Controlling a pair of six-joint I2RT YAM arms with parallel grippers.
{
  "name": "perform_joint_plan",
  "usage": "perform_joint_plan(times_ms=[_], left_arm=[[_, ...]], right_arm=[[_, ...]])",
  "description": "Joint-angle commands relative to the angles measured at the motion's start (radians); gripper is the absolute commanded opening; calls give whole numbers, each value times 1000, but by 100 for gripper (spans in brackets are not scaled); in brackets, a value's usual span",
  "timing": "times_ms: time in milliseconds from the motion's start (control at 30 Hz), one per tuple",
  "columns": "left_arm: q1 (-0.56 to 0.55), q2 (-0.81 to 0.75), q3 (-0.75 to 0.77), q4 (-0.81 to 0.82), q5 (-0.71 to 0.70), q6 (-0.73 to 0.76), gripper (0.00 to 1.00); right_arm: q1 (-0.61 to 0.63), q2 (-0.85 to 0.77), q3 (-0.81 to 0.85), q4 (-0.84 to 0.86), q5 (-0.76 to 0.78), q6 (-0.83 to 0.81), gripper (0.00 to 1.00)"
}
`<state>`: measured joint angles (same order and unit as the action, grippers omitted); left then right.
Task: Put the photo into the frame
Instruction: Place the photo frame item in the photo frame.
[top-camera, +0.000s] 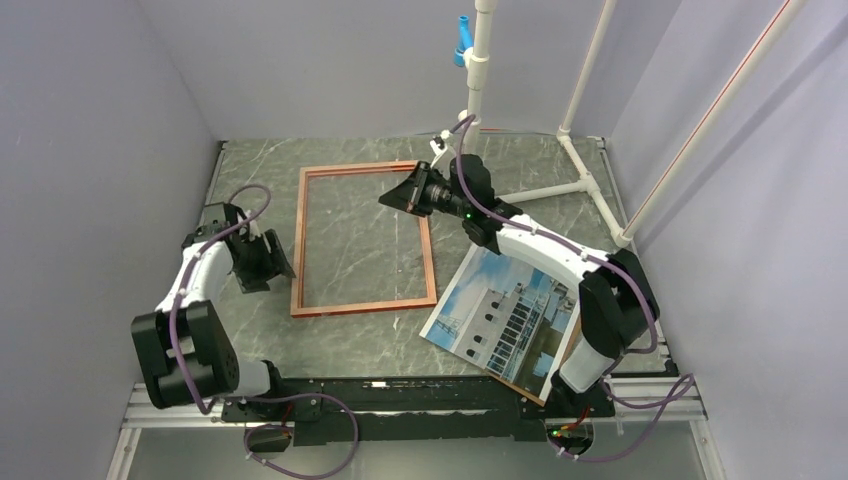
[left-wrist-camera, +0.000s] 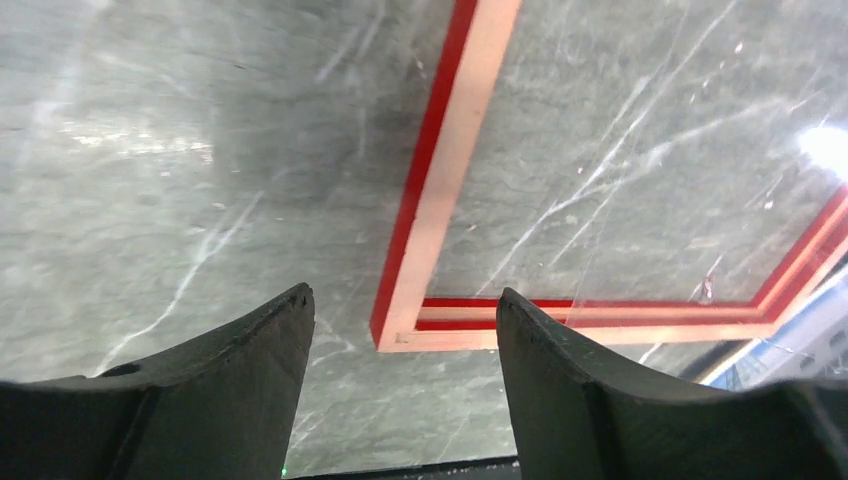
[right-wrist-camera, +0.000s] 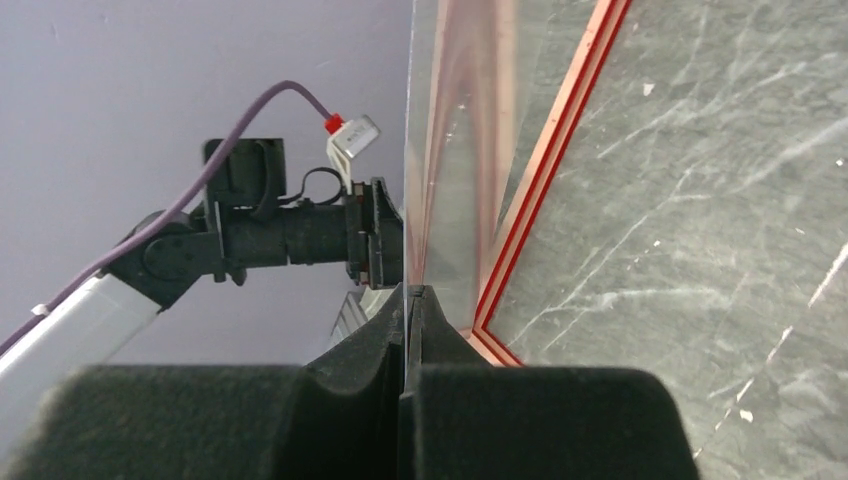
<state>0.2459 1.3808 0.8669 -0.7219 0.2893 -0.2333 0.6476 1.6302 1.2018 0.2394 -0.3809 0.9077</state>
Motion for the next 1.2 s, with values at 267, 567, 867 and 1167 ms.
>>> perform_joint_plan(times_ms=[267, 567, 867, 1167], left_arm=[[26, -27, 14, -17, -158, -20, 52], [-46, 38, 13, -22, -163, -21, 53], [-73, 77, 21, -45, -220, -24, 53], [-79, 89, 24, -54, -262, -25, 50]], right_arm=[[-2, 132, 134, 169, -9, 5, 0], [-2, 149, 118, 198, 70, 39, 0], [-3, 185, 103, 252, 57, 66, 0], [-3, 216, 68, 268, 54, 98, 0]])
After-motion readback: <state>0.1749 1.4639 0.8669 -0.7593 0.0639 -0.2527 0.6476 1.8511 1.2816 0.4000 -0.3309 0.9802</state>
